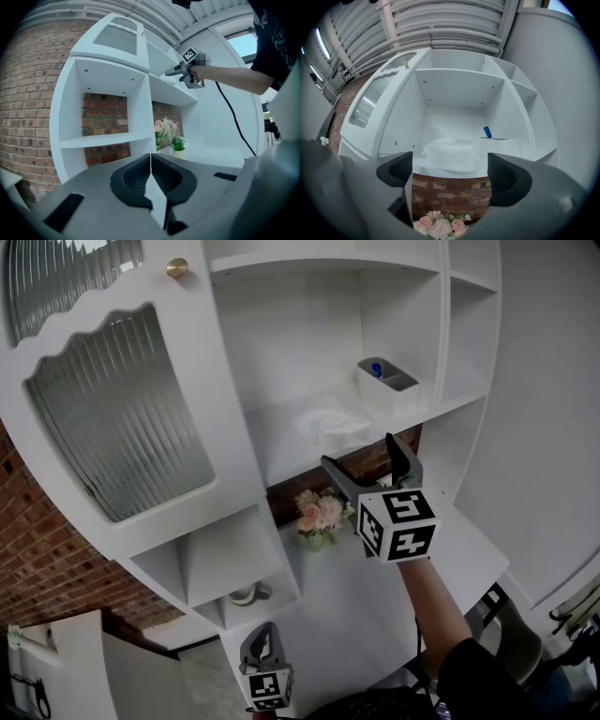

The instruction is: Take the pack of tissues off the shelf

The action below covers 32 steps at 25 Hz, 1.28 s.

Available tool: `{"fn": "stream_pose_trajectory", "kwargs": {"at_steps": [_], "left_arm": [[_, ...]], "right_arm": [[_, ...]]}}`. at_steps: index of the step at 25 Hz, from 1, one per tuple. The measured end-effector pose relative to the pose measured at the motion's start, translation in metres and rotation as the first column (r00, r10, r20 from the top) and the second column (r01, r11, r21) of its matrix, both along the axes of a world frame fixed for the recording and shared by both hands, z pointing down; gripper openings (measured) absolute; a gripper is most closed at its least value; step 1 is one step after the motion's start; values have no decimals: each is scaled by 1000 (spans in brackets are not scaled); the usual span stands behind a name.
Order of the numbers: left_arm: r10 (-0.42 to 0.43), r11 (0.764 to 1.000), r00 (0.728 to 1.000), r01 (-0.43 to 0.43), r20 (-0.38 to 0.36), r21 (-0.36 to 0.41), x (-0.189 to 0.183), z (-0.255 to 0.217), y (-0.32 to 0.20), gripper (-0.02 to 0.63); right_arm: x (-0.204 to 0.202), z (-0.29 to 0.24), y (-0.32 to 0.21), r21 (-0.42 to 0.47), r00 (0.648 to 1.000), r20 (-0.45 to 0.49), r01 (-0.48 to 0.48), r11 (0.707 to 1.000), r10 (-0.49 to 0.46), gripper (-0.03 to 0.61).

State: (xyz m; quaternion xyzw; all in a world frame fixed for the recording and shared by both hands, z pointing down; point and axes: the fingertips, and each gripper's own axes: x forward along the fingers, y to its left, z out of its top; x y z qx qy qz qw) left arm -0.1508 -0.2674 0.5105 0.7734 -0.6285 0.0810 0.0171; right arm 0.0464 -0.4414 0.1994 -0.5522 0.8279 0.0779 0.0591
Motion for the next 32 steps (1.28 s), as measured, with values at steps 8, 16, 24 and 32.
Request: {"fn": "stream_pose_trajectory", "kwargs": {"at_steps": [8, 16, 24, 32], "left_arm": [[-19, 1000, 1000, 19, -13, -6, -3, 2, -3, 12], [-7, 1000, 1000, 8, 8, -16, 0, 5, -2, 12], [-51, 999, 998, 51, -22, -10, -16, 4, 2, 12], [-77, 997, 997, 76, -21, -15, -26, 4, 9, 12]], "right_arm": [[-9, -3, -26, -86, 999, -39, -20, 996, 16, 483], [-19, -4, -48, -139, 999, -49, -25, 990, 18, 483], [-15, -2, -49, -141, 999, -31, -20, 990, 16, 389], [-12, -8, -36, -76, 998, 53, 33, 997, -29, 344]]}}
